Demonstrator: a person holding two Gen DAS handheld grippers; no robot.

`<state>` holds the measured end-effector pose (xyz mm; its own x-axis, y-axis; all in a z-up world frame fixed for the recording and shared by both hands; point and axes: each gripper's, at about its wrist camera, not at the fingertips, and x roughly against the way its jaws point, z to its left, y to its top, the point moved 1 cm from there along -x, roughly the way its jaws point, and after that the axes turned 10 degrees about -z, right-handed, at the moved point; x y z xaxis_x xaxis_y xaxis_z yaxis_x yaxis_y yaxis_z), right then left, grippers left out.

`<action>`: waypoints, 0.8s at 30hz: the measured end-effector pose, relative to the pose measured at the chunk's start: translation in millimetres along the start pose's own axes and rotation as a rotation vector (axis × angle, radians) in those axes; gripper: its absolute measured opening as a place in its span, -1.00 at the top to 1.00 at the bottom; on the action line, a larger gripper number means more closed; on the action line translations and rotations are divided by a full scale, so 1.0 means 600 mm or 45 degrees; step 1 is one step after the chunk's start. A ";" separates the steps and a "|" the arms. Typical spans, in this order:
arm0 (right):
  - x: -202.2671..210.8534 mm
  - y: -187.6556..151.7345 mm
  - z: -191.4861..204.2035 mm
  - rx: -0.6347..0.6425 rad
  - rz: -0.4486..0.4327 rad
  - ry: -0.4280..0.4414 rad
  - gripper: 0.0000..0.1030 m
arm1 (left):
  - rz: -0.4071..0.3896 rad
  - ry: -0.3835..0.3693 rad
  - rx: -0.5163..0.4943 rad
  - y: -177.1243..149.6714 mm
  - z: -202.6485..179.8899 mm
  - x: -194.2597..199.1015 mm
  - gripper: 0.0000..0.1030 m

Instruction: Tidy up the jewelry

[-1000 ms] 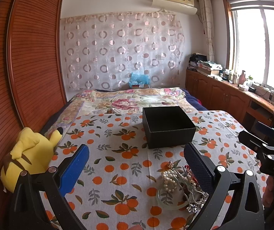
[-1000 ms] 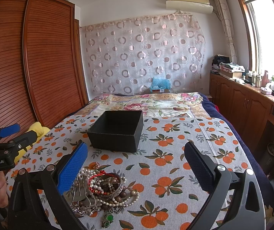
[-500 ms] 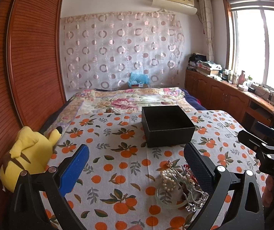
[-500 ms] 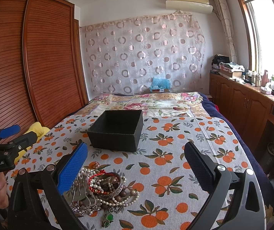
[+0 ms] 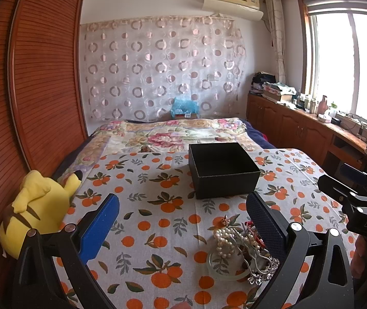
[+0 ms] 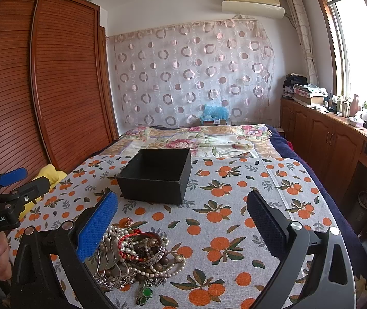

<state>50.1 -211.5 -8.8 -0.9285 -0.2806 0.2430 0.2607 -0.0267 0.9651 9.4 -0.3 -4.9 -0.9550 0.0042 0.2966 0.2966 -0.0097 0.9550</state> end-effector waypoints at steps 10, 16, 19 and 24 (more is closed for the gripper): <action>-0.006 -0.012 -0.005 0.007 0.029 0.016 -0.95 | 0.066 -0.045 -0.006 -0.024 -0.013 -0.020 -0.85; -0.010 -0.033 -0.009 0.011 0.068 0.038 -0.95 | 0.162 -0.107 -0.031 -0.051 -0.017 -0.049 -0.85; -0.010 -0.039 -0.014 0.016 0.084 0.037 -0.95 | 0.201 -0.144 -0.043 -0.064 -0.024 -0.058 -0.85; -0.016 -0.052 -0.024 0.008 0.116 0.033 -0.95 | 0.258 -0.218 -0.027 -0.082 -0.032 -0.073 -0.85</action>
<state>54.5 -221.8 -42.8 -0.8939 -0.3062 0.3273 0.3420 0.0059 0.9397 36.9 -19.5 -64.9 -0.8605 0.1692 0.4805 0.4798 -0.0481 0.8761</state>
